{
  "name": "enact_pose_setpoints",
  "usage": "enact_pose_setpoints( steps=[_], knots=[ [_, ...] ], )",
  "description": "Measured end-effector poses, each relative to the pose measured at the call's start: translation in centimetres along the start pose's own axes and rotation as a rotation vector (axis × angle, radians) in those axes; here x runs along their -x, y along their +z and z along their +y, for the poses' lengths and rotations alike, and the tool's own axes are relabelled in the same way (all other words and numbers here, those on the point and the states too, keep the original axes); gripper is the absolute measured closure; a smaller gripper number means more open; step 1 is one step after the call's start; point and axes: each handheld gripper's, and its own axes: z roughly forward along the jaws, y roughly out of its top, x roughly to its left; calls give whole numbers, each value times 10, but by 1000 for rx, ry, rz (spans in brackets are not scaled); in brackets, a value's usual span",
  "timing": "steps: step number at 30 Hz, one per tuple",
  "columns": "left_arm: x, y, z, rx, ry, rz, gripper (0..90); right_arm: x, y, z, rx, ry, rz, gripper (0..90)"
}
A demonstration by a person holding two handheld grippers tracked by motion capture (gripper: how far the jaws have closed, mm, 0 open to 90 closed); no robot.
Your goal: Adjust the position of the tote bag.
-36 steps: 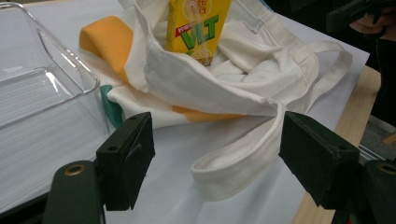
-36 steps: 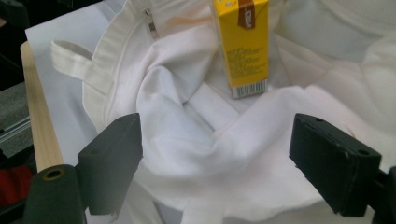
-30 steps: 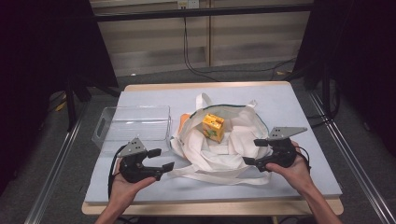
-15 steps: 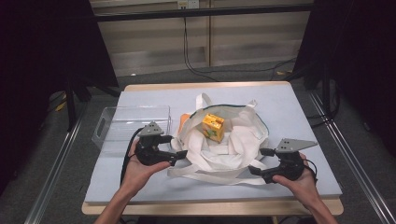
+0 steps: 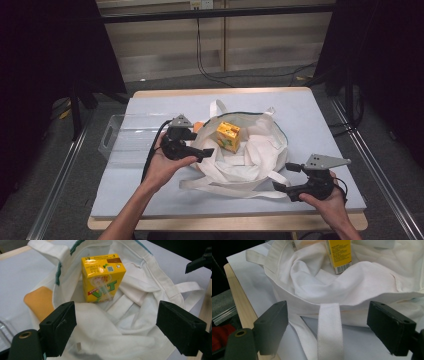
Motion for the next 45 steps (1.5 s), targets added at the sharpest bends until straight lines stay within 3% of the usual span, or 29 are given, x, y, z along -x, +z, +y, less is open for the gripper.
enact_pose_setpoints(
  steps=[6,10,12,14,16,17,20,31,34,45],
  knots=[
    [0,20,21,-93,17,-11,188,0,0,0,4,1,5,171],
    [-1,30,33,-113,21,-16,179,1,0,-1,4,-2,6,170],
    [-4,35,39,-163,37,-14,177,2,0,-1,4,-1,5,171],
    [-3,42,43,-170,4,-11,177,2,0,-2,5,-1,6,170],
    [-7,46,48,-216,22,-26,175,2,0,-2,4,0,6,170],
    [-7,48,51,-220,28,-26,173,2,0,-2,1,-2,8,170],
    [-5,56,57,-226,-13,-14,173,2,0,-2,-1,-1,7,171],
    [-6,78,73,-321,-31,16,123,3,0,-1,2,-2,12,171],
    [-5,84,76,-356,-37,5,122,3,0,-1,-1,0,14,171],
    [-11,103,77,-369,-87,41,121,3,1,-2,-3,0,18,171]
  ],
)
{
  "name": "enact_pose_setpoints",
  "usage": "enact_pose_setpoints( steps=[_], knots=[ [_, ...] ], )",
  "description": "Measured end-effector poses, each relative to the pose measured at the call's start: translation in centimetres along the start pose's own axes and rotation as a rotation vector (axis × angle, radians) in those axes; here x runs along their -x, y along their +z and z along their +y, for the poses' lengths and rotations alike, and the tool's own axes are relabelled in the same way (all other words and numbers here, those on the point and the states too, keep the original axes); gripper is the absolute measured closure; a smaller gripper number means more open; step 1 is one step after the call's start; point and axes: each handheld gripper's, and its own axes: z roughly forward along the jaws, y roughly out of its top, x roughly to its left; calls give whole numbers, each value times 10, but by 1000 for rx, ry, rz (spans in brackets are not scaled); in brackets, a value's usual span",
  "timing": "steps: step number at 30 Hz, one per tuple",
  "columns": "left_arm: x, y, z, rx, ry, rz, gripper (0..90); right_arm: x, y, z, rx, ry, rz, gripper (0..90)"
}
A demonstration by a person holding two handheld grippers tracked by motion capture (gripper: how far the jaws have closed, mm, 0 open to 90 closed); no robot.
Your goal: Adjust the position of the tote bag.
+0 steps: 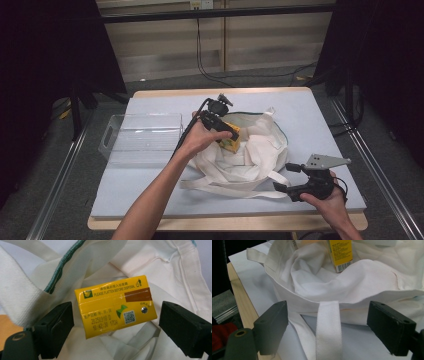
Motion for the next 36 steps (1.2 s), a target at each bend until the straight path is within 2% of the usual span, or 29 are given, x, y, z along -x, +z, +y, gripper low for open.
enact_pose_setpoints(
  steps=[1,2,3,5,6,8,11,13,14,16,23,26,28,30,32,36],
  knots=[
    [0,2,0,9,-6,4,121,0,0,0,-2,-2,1,171],
    [-1,3,1,-6,3,4,121,0,0,0,-2,-2,1,171],
    [-1,5,1,6,-10,-6,121,0,0,-1,-5,1,1,171],
    [-1,6,2,-11,-3,6,122,0,0,-1,-5,2,1,171],
    [0,8,2,4,-21,3,121,0,0,-1,-4,0,1,171],
    [0,9,4,-5,-29,7,121,1,0,-1,-4,0,2,171],
    [-1,11,5,-16,-20,-6,126,0,1,-1,-5,-1,4,170],
    [-1,12,5,-19,-18,-6,147,0,0,-1,-5,-1,4,171],
    [-1,13,5,-15,-13,-4,208,1,1,-1,-6,-3,5,170],
    [-1,12,5,-13,-22,-5,219,1,1,-2,-5,-2,5,170],
    [-3,9,5,-23,19,-17,244,0,0,-1,0,-3,7,171],
    [-4,4,4,-21,67,-19,248,0,0,-1,3,-4,8,171],
    [-5,1,5,-18,83,-37,250,0,0,-1,1,-3,7,170],
    [-5,-3,5,-22,110,-34,250,-1,0,-1,-1,-2,8,170],
    [-6,-6,4,-22,127,-57,251,-1,1,-1,-2,-3,9,170],
    [-7,-9,2,-37,192,-80,251,-1,1,-1,-1,-4,10,171]
  ],
)
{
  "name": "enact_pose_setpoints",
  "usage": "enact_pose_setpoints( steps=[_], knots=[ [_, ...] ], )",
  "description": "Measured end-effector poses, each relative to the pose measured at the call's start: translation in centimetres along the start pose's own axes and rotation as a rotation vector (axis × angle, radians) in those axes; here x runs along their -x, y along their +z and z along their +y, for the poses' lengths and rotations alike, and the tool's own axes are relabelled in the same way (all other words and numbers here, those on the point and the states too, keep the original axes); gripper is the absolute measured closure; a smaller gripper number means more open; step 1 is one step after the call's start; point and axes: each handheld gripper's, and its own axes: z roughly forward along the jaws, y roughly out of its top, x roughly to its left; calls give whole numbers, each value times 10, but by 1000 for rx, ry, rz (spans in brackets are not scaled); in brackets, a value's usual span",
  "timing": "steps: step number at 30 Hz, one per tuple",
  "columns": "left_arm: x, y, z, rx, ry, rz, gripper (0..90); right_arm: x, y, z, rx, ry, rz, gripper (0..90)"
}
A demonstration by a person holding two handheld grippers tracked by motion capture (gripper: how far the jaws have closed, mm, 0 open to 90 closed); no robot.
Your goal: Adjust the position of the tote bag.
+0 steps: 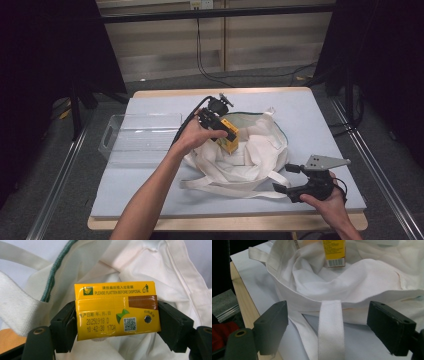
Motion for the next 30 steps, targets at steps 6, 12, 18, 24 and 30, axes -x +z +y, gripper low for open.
enact_pose_setpoints(
  steps=[6,12,18,24,30],
  knots=[
    [0,-5,0,-7,66,-34,251,0,1,0,-2,1,4,171],
    [4,-10,3,-26,114,-57,250,0,1,0,-3,1,7,170],
    [7,-9,5,-45,187,-103,250,0,1,0,-2,1,10,169],
    [9,-6,7,-41,220,-141,250,0,1,0,-2,0,14,168],
    [10,-2,5,-57,263,-179,250,0,1,-1,-3,1,16,167]
  ],
)
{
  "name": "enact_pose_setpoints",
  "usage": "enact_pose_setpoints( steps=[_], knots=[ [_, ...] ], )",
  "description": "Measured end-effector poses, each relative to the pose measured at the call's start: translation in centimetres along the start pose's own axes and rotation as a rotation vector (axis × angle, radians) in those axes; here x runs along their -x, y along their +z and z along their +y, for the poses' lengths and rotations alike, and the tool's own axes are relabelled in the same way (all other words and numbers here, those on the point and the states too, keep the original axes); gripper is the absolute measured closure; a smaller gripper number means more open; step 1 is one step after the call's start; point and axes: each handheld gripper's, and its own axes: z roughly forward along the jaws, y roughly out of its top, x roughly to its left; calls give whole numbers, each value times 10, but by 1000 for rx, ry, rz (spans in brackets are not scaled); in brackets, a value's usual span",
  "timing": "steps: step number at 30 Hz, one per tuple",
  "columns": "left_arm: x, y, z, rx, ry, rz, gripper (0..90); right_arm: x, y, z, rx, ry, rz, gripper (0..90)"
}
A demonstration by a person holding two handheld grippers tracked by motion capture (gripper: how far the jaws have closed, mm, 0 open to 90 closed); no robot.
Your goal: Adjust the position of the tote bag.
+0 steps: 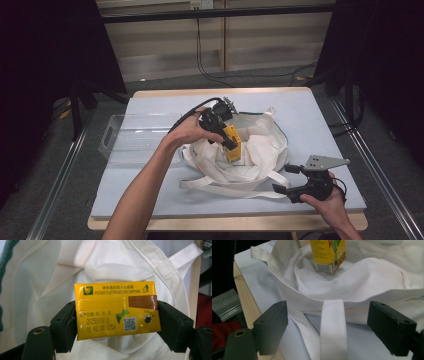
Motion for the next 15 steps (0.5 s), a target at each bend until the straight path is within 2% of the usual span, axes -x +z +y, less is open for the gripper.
enact_pose_setpoints(
  steps=[4,6,10,15],
  knots=[
    [-1,8,0,-29,11,-21,250,-1,1,0,-5,1,1,166],
    [0,13,0,-42,1,-8,250,-1,0,0,-6,1,2,166],
    [-2,14,0,-39,-6,-5,245,-1,0,-1,-4,1,1,166],
    [-1,12,-2,-34,-35,1,237,-1,-1,-1,-3,2,1,166]
  ],
)
